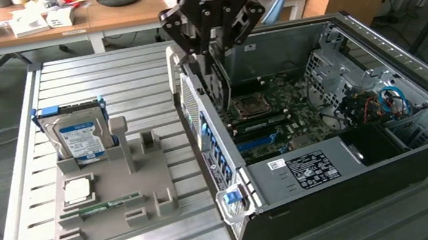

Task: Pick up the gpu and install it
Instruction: 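Pick up the gpu and move the gpu toward the slot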

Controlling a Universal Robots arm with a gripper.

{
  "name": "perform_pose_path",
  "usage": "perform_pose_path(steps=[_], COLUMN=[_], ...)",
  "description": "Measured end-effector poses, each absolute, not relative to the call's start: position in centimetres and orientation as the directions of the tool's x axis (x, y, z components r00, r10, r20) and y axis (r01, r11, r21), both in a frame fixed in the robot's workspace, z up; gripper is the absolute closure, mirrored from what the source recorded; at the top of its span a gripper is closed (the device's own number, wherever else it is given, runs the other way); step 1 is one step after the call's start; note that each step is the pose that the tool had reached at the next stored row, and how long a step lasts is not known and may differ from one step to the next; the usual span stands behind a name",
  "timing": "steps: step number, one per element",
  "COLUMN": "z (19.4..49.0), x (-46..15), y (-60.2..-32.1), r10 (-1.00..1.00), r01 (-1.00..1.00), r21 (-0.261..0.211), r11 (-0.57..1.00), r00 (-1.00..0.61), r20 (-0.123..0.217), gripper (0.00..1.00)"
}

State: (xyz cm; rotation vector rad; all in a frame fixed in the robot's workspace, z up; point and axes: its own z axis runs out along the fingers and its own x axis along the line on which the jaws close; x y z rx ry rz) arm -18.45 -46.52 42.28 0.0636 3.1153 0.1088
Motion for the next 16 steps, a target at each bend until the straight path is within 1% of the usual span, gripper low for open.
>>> perform_pose_path(steps=[16], z=[42.3], x=[-12.3], y=[-46.3], r10=[0.042], r01=[0.04], r21=[0.07], r11=[0.997], r00=[-0.999], r20=[-0.022], gripper=[0.74])
